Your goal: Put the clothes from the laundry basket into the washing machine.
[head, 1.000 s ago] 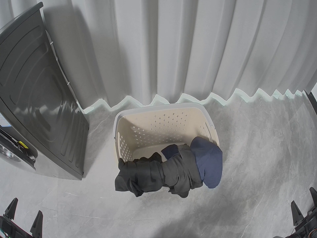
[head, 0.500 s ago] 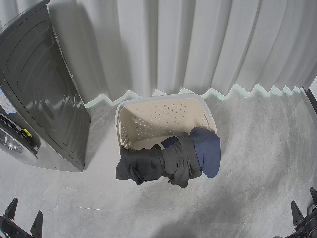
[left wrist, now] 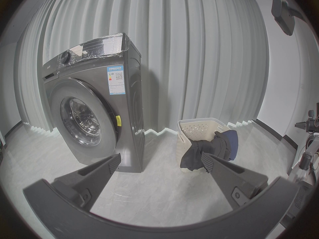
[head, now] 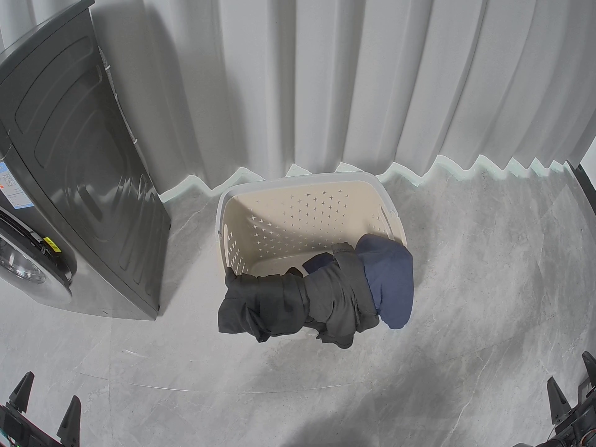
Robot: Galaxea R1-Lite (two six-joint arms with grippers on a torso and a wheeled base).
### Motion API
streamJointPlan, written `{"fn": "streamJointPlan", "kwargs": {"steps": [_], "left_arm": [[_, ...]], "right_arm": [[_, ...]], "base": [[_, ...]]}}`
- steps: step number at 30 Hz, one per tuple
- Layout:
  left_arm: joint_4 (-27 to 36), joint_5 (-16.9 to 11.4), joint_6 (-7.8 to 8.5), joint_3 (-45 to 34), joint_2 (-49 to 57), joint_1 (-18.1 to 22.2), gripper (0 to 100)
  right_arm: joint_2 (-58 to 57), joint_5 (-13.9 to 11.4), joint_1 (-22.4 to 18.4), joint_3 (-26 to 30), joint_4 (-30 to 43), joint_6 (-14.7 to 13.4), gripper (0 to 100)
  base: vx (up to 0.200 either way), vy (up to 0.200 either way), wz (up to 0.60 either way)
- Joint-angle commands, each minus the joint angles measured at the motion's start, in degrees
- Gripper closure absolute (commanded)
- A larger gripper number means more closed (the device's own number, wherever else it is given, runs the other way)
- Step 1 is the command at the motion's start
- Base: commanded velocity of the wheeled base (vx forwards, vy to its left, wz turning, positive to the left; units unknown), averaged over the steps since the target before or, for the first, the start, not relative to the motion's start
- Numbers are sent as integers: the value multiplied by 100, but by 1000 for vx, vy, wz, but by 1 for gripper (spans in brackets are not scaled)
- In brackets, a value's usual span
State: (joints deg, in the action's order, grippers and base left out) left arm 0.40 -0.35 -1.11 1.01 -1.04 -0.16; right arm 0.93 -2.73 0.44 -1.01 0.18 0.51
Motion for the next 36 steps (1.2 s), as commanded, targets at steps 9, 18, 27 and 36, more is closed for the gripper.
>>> {"fn": "streamJointPlan", "kwargs": {"steps": [9,18,27,36], "left_arm": [[4,0,-3,-84,104,-2,0],[4,0,-3,-84,104,-2,0],[4,0,-3,-84,95,-2,0],[4,0,-3,-84,95,-2,0]], "right_arm": [[-93,-8,0,84,-1,2,0],[-93,1,0,84,-1,2,0],[-93,1,0,84,-1,2,0],[-93,-8,0,84,-1,2,0]], "base": [[0,200,0],[0,200,0],[0,200,0],[0,200,0]]}}
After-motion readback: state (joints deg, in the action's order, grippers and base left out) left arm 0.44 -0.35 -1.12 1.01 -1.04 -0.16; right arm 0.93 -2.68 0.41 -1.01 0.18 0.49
